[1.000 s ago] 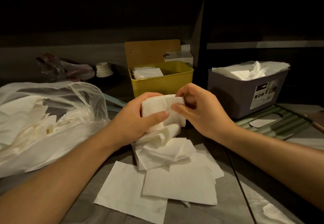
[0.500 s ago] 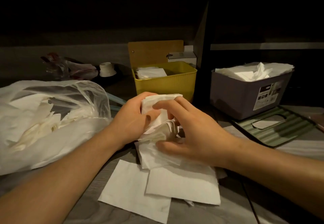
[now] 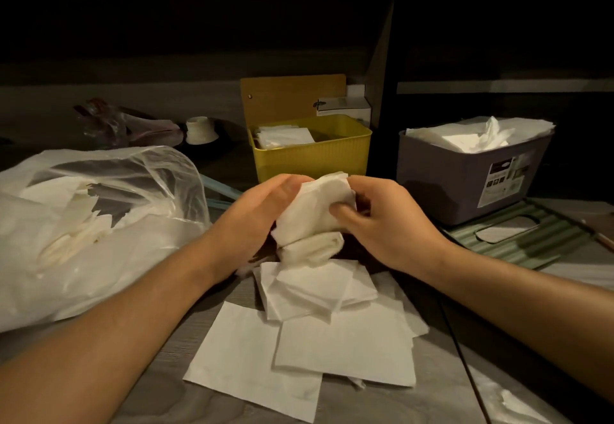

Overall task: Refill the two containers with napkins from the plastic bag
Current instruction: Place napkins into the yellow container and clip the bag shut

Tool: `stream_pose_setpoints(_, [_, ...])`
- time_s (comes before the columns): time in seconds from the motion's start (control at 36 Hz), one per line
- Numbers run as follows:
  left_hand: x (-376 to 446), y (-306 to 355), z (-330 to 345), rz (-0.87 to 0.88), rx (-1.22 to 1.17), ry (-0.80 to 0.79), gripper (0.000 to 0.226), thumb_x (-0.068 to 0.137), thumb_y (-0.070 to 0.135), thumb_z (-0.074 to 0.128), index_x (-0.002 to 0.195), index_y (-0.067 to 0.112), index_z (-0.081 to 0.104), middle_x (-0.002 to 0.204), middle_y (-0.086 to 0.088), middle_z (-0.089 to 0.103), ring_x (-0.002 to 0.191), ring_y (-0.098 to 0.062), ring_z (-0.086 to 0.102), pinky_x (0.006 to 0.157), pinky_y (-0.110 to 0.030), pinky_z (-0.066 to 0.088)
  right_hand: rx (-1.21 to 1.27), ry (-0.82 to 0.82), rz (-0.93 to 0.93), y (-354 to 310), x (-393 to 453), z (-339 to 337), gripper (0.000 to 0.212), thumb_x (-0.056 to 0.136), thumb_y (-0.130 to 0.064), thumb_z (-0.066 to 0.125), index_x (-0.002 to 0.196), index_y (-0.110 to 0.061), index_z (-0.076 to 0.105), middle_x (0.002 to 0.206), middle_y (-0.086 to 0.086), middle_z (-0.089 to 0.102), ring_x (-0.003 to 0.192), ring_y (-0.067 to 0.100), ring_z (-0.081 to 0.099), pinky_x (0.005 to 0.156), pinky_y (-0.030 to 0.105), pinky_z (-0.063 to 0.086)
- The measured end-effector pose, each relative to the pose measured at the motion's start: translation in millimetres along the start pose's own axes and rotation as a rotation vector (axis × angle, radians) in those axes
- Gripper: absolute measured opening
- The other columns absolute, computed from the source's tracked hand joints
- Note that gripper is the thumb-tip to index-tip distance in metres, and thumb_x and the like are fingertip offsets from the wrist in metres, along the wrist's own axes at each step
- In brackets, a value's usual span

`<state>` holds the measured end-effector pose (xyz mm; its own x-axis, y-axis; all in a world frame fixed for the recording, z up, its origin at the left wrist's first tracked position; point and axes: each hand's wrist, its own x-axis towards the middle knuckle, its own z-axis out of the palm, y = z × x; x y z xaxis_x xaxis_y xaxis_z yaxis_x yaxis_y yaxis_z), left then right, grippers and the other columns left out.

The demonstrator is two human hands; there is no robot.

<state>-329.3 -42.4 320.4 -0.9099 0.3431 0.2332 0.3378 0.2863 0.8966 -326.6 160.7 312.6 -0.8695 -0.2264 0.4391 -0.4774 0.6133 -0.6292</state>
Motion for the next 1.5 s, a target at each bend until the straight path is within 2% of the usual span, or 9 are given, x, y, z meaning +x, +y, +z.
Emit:
stream_pose_setpoints(0.08, [-1.9, -1.2, -3.7, -0.002, 0.012, -0.096, 0.067, 0.08, 0.08, 0.053, 0.134, 0.039, 0.053, 0.113, 0.022, 0.065, 0.108, -0.003, 0.063, 0.085, -0.022, 0.056, 0.042, 0.008, 0.021, 2.3, 1.4, -2.6, 0.013, 0.096, -0.021, 0.065, 0.108, -0.021, 0.07, 0.092, -0.013, 0.069, 0.088, 0.004, 0.065, 0.078, 0.027, 0.058])
stream_pose_setpoints(0.25, [0.4, -2.8, -2.8, -0.04, 0.113, -0.036, 0.048, 0.094, 0.023, 0.068, 0.123, 0.054, 0.048, 0.118, 0.025, 0.058, 0.108, -0.004, 0.061, 0.079, -0.023, 0.059, 0.044, -0.003, 0.051, 5.8, 0.4, -5.1, 0.034, 0.095, -0.021, 0.067, 0.12, -0.031, 0.047, 0.111, -0.017, 0.061, 0.095, 0.002, 0.062, 0.077, 0.015, 0.056])
stream_pose_setpoints(0.39, [2.4, -7.6, -2.7, 0.004, 0.129, 0.07, 0.038, 0.098, 0.019, 0.061, 0.122, 0.049, 0.054, 0.103, 0.029, 0.062, 0.097, 0.008, 0.06, 0.071, -0.017, 0.057, -0.12, 0.149, -0.251, -5.5, -6.7, -16.6, 0.023, 0.088, -0.03, 0.069, 0.105, -0.025, 0.054, 0.09, -0.019, 0.046, 0.079, 0.002, 0.049, 0.066, 0.014, 0.042])
stream_pose_setpoints(0.53, [0.9, -7.2, -0.9, 0.01, 0.12, 0.077, 0.041, 0.099, 0.015, 0.06, 0.132, 0.038, 0.056, 0.114, 0.017, 0.063, 0.101, 0.0, 0.063, 0.076, -0.02, 0.058, -0.172, -0.239, -0.253, -6.8, -20.2, -17.8, 0.04, 0.085, -0.057, 0.063, 0.12, -0.04, 0.052, 0.093, -0.019, 0.049, 0.087, 0.006, 0.053, 0.07, 0.026, 0.051])
stream_pose_setpoints(0.78, [-5.1, 2.6, -9.4, -0.028, 0.02, -0.173, 0.06, 0.085, 0.046, 0.073, 0.139, 0.046, 0.049, 0.124, 0.023, 0.064, 0.117, -0.003, 0.063, 0.092, -0.025, 0.056, -0.077, -0.199, -0.175, -7.0, -16.1, -10.3, 0.02, 0.091, -0.041, 0.061, 0.105, -0.03, 0.068, 0.095, -0.014, 0.058, 0.086, 0.008, 0.057, 0.075, 0.031, 0.052])
stream_pose_setpoints(0.97, [-5.5, 4.0, -11.7, -0.061, 0.071, -0.253, 0.086, 0.076, 0.028, 0.083, 0.144, 0.057, 0.037, 0.13, 0.031, 0.057, 0.123, 0.003, 0.057, 0.101, -0.027, 0.052, -0.026, -0.028, -0.116, -5.8, -8.8, -5.1, 0.005, 0.096, -0.026, 0.062, 0.099, -0.026, 0.066, 0.096, -0.016, 0.06, 0.091, 0.004, 0.058, 0.076, 0.021, 0.05])
stream_pose_setpoints(1.28, [-7.9, 3.3, -3.0, -0.01, 0.09, -0.084, 0.06, 0.102, 0.015, 0.054, 0.138, 0.06, 0.039, 0.13, 0.039, 0.055, 0.122, 0.013, 0.052, 0.097, -0.014, 0.05, -0.053, -0.097, -0.139, -12.5, -10.4, 1.8, 0.076, 0.083, -0.048, 0.075, 0.144, -0.044, 0.031, 0.135, -0.02, 0.038, 0.113, -0.001, 0.048, 0.083, 0.011, 0.049])
stream_pose_setpoints(1.36, [-7.7, 5.6, -0.1, -0.021, 0.09, -0.063, 0.058, 0.102, 0.014, 0.054, 0.127, 0.064, 0.039, 0.119, 0.047, 0.056, 0.117, 0.017, 0.052, 0.093, -0.011, 0.05, -0.053, -0.075, -0.112, -13.3, -7.8, 3.0, 0.076, 0.083, -0.041, 0.077, 0.144, -0.043, 0.031, 0.135, -0.016, 0.039, 0.115, 0.002, 0.047, 0.082, 0.013, 0.049])
stream_pose_setpoints(1.5, [-6.2, 4.5, -0.3, -0.069, 0.058, -0.014, 0.059, 0.102, 0.013, 0.053, 0.146, 0.051, 0.038, 0.143, 0.026, 0.051, 0.132, 0.0, 0.05, 0.111, -0.034, 0.046, 0.094, -0.013, -0.006, -6.1, -4.4, -2.3, 0.059, 0.093, -0.014, 0.064, 0.142, -0.036, 0.04, 0.119, -0.02, 0.05, 0.099, -0.002, 0.056, 0.077, 0.009, 0.05])
